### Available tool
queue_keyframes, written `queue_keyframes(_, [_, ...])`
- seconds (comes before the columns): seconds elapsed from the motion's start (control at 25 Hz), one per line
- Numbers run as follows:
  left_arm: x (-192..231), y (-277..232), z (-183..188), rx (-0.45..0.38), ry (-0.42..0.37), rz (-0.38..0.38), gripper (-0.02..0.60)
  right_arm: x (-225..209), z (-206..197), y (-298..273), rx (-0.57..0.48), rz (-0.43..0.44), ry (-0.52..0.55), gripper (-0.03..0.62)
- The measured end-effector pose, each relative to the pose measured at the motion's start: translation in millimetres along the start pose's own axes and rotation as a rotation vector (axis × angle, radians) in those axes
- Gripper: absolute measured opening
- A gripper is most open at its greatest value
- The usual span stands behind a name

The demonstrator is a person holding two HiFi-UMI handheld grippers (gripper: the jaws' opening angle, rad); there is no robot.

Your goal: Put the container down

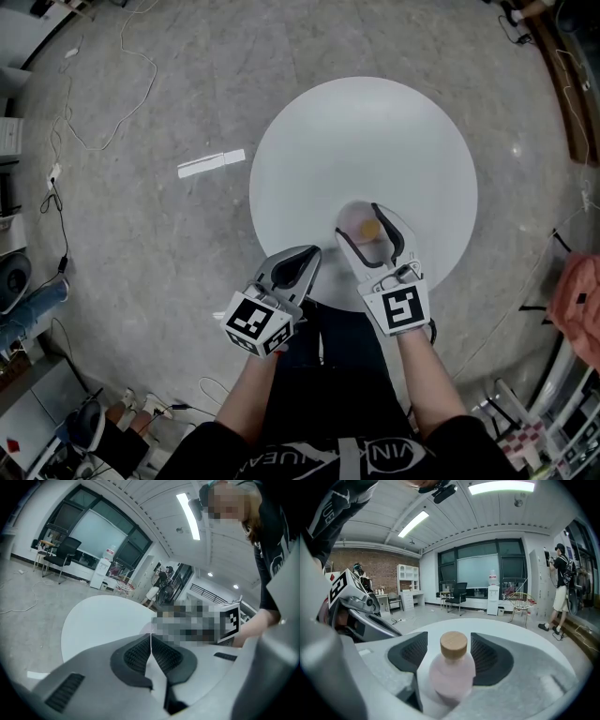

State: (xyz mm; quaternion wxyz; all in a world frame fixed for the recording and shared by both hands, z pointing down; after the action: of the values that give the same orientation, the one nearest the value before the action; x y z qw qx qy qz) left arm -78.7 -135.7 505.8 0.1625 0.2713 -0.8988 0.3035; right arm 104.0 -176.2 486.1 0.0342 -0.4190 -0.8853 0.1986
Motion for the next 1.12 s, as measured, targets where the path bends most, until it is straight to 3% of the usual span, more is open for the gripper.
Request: queue_keyframes(1.12, [-21.9, 30.3, -17.0, -0.004, -0.046, -0.022, 0.015, 15.7, -27.6, 45.2, 0.047, -0.127, -0.191, 0.273])
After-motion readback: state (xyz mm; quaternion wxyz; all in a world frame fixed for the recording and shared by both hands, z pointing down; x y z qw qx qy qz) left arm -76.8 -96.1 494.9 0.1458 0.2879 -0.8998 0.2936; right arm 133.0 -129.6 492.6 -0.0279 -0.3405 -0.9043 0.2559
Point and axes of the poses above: the fingertips, and each gripper's own axes: y backward along the fingers, x to its left, z out of its top, the point moved 10 cm from there along y, backward along the fingers, and after that the axes turned 9 degrees about z, right-handed, at the moved point
